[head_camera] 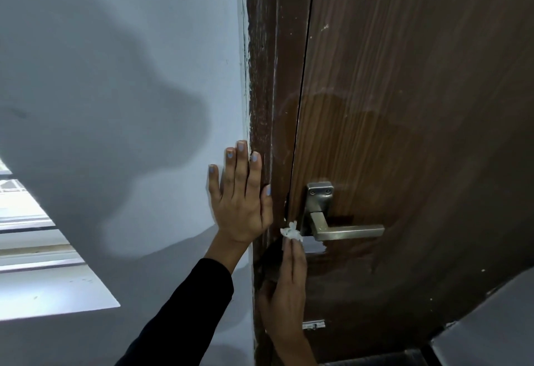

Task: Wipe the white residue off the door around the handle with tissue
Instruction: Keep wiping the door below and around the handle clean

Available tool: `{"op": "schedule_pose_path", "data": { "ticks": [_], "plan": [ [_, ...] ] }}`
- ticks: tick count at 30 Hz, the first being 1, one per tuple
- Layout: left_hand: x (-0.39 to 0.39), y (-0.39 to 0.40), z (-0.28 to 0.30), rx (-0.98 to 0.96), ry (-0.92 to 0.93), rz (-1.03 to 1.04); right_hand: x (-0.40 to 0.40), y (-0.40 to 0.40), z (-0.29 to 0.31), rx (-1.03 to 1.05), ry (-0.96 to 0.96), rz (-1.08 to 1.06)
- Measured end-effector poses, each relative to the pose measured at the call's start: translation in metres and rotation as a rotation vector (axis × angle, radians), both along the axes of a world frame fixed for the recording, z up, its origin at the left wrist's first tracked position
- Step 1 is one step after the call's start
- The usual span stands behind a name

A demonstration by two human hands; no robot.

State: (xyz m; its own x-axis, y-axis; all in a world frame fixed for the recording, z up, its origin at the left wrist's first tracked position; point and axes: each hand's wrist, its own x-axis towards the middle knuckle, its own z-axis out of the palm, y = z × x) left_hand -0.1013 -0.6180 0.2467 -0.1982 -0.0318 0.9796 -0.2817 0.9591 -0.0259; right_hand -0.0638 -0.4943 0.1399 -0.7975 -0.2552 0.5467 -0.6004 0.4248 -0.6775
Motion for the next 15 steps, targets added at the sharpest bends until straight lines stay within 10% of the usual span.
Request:
{"op": "schedule_pose_path", "data": {
  "ticks": [15],
  "plan": [
    [0.000,0.000,0.000,0.012,0.000,0.009,-0.009,0.019,-0.009,0.251,0.111,0.106]
  ]
}}
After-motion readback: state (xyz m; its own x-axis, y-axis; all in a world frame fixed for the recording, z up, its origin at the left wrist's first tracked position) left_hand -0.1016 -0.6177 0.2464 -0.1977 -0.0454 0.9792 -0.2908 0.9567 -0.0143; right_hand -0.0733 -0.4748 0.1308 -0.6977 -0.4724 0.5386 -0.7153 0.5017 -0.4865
